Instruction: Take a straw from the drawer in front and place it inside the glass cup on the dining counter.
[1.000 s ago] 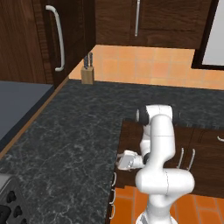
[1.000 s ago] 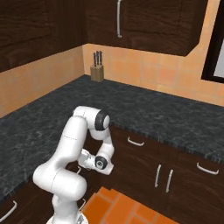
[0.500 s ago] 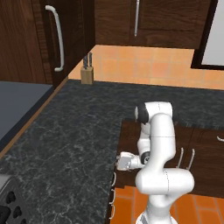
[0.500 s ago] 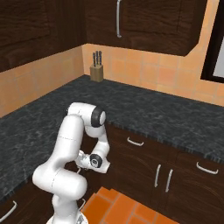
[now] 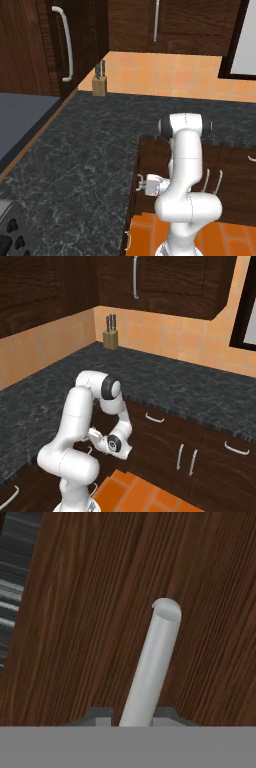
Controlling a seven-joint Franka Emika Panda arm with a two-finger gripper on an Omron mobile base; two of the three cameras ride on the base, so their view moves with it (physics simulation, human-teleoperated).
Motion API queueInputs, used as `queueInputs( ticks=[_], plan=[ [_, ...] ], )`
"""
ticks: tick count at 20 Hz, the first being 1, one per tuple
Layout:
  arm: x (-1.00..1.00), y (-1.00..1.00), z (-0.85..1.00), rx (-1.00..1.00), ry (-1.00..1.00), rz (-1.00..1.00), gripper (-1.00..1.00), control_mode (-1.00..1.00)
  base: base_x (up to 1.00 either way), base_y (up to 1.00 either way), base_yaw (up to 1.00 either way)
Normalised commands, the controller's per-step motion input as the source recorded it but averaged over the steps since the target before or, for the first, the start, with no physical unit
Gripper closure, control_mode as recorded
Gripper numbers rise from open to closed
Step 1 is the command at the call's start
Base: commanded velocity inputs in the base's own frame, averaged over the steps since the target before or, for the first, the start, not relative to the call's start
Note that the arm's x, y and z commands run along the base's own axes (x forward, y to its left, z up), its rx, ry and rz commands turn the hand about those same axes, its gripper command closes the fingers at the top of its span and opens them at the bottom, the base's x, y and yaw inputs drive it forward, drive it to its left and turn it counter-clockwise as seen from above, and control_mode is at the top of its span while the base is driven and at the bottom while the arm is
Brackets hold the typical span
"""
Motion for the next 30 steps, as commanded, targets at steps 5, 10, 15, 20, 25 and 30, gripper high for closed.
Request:
queueInputs(
  ticks=[5,10,15,20,25,30],
  plan=[
    [-0.53,-1.00,0.00,-0.05,0.00,-0.11,1.00,-1.00,0.00,0.00,0.00],
    [-0.34,-1.00,0.02,-0.07,0.02,-0.07,1.00,-1.00,0.00,0.00,0.00],
    [-0.17,-1.00,0.04,-0.07,0.07,-0.07,1.00,-1.00,0.00,0.00,0.00],
    [-0.11,-1.00,0.04,-0.05,0.08,-0.06,-1.00,-1.00,0.00,0.00,0.00],
    [-0.03,-1.00,0.00,-0.05,0.08,-0.07,-1.00,-1.00,0.00,0.00,0.00],
    [0.00,-0.97,0.00,-0.11,0.14,-0.09,-1.00,-1.00,0.00,0.00,0.00]
  ],
)
